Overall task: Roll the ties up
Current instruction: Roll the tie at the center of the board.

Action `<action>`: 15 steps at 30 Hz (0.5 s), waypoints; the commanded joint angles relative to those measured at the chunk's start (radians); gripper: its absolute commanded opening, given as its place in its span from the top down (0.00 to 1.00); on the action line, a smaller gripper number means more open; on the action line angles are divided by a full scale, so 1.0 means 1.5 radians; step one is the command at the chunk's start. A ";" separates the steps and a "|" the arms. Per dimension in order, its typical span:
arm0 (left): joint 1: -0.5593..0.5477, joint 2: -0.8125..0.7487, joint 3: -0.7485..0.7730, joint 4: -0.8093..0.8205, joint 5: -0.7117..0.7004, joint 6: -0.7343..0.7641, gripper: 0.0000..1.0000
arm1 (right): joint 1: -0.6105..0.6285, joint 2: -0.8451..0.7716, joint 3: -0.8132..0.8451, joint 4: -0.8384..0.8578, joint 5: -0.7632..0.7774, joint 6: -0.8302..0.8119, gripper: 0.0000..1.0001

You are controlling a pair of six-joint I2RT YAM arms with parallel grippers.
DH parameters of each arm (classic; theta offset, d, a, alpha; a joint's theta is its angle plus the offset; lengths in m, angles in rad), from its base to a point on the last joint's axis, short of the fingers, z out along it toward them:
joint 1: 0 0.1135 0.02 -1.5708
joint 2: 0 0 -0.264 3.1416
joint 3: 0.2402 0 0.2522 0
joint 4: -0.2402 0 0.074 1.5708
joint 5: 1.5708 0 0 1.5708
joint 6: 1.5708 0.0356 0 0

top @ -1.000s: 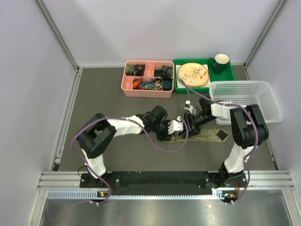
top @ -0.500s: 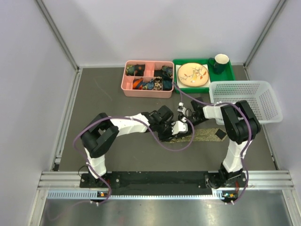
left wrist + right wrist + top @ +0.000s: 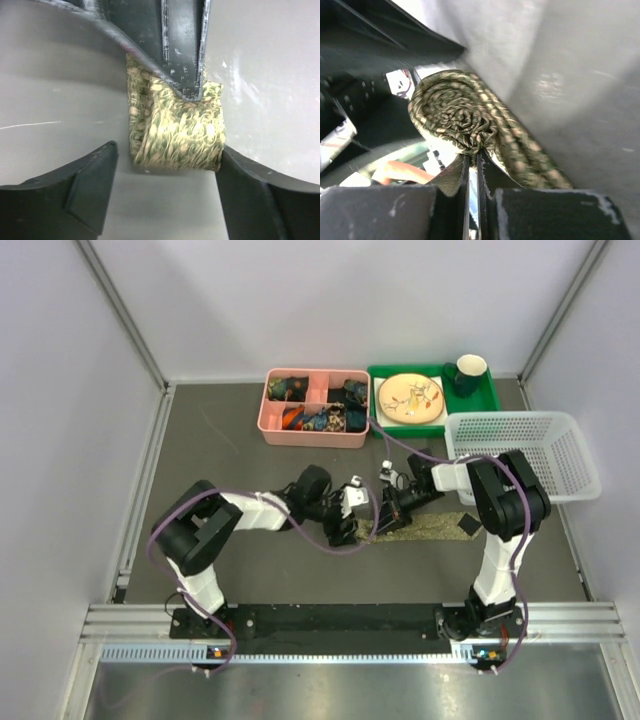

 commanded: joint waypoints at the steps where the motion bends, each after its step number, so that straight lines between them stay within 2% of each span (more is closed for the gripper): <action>1: 0.013 -0.004 -0.134 0.406 0.113 -0.088 0.18 | -0.029 0.047 -0.006 0.010 0.078 -0.017 1.00; 3: 0.012 0.016 -0.151 0.483 0.121 -0.098 0.18 | -0.036 0.051 -0.009 0.009 0.077 -0.020 1.00; 9: -0.007 0.066 -0.151 0.574 0.112 -0.091 0.18 | -0.048 0.065 -0.006 0.002 0.074 -0.020 1.00; 13: -0.022 0.093 -0.146 0.602 0.093 -0.060 0.18 | -0.048 0.076 0.000 -0.012 0.072 -0.025 1.00; 15: -0.026 0.100 -0.130 0.582 0.083 -0.040 0.24 | -0.048 0.077 0.000 -0.012 0.066 -0.026 1.00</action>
